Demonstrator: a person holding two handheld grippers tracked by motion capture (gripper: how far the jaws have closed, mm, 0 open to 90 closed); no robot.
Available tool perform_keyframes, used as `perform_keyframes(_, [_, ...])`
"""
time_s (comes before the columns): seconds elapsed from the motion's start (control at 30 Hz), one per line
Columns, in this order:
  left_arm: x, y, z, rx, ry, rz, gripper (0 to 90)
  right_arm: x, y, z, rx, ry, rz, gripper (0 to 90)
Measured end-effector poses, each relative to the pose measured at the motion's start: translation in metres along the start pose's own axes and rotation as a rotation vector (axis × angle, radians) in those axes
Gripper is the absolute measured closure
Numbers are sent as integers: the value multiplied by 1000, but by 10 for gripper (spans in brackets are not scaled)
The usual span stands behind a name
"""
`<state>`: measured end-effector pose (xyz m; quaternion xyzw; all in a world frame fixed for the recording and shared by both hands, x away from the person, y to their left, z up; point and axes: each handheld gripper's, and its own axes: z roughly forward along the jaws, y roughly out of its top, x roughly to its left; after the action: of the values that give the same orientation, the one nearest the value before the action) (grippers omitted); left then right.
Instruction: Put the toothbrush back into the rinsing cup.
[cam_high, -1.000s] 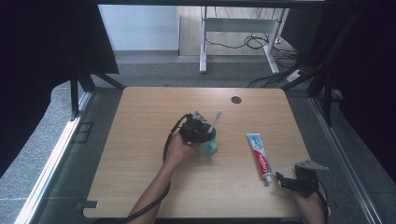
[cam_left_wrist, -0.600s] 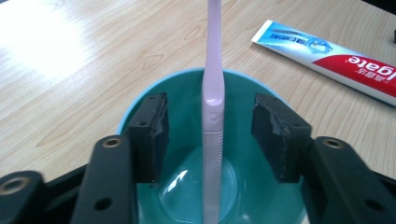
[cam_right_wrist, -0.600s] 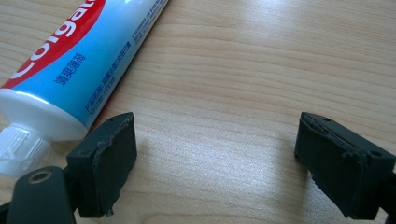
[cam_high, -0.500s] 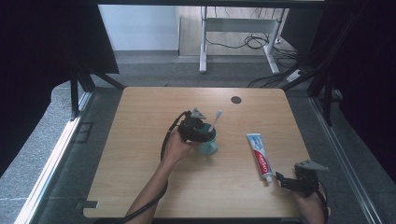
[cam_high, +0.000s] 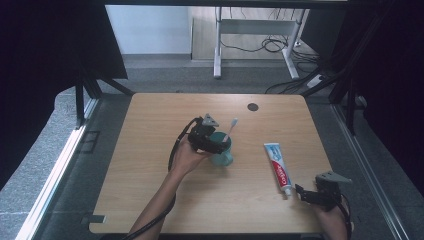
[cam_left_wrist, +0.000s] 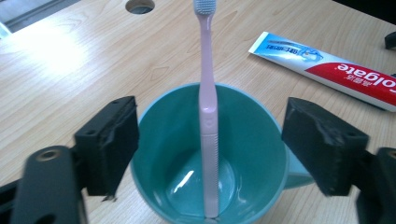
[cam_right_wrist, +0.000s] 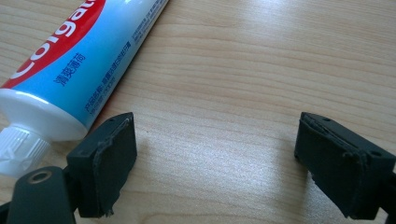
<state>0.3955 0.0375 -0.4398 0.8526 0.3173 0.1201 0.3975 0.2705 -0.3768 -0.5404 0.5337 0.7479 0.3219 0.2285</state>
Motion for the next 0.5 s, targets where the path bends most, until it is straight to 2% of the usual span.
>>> perform_keyframes(0.13, [1,-1,-3,9,15,1,144,0,0,0,0,0,0,125])
perform_keyframes(0.5, [3,-11,-16,5,10,-12,12,0,0,0,0,0,-1,125])
